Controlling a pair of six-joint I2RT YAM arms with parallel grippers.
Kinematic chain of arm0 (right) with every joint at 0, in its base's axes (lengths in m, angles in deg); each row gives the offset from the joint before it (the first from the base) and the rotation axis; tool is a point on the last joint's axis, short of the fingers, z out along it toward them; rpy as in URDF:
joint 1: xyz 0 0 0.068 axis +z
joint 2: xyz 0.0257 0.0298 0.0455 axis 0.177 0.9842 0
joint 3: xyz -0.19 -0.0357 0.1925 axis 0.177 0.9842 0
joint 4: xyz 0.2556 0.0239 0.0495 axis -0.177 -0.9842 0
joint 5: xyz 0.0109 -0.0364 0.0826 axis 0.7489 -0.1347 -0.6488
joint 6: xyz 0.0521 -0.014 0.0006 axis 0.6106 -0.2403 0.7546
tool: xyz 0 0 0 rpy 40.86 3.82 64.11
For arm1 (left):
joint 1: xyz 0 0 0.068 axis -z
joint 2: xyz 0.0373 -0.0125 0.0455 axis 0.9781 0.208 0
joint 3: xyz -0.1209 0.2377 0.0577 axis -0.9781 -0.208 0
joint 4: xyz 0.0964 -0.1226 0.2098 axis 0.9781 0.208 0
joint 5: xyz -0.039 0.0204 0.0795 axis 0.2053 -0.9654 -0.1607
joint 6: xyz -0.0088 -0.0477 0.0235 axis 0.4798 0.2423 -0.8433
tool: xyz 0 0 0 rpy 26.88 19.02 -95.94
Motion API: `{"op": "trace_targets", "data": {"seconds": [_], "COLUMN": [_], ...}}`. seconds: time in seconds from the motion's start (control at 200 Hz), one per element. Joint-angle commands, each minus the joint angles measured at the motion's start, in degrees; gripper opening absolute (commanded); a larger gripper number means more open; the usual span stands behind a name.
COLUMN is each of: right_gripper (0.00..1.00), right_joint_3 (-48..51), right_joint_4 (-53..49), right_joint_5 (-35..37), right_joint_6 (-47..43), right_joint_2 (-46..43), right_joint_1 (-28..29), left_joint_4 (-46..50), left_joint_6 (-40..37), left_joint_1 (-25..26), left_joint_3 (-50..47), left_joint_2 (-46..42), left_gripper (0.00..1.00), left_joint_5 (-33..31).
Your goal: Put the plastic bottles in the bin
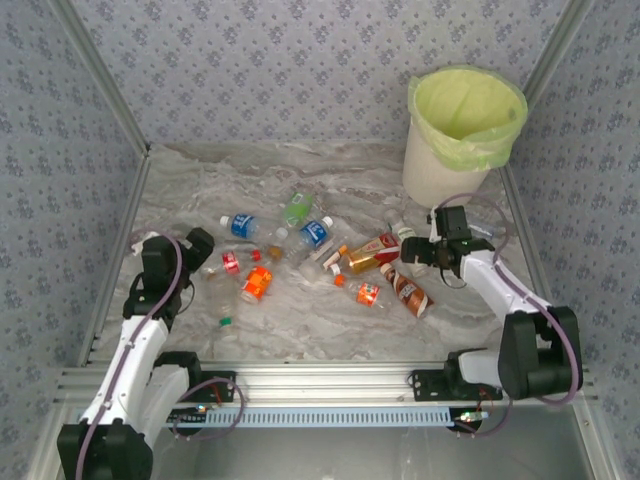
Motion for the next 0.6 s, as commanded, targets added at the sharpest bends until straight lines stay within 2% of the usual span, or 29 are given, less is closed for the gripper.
{"op": "trace_targets", "data": {"seconds": [0.0, 0.13, 0.42, 0.595], "right_gripper": [0.85, 0.8, 0.82, 0.84], "right_joint_3": [-3.21, -4.19, -8.59, -12.45], "right_joint_4": [-4.3, -3.6, -3.2, -4.89], "right_joint_5": [1.76, 1.73, 2.02, 4.59], "right_joint_6": [0.27, -1.35, -4.72, -5.02], "right_joint_2": [3.31, 5.99, 13.72, 19.34], "right_joint_1": [0.59, 0.95, 1.39, 1.78], "left_joint_4": [3.63, 4.02, 4.96, 5.38], "left_joint_6": [2.04, 0.74, -1.52, -1.81], "left_joint_1": [0.18, 0.18, 0.18, 0.22], "left_joint_3": [0.57, 1.82, 4.72, 5.1], "left_joint_2": [0.18, 1.81, 5.96, 7.59], "left_gripper": [1.0, 1.0, 1.0, 0.99], "left_joint_5": [3.74, 4.67, 5.71, 7.19]}}
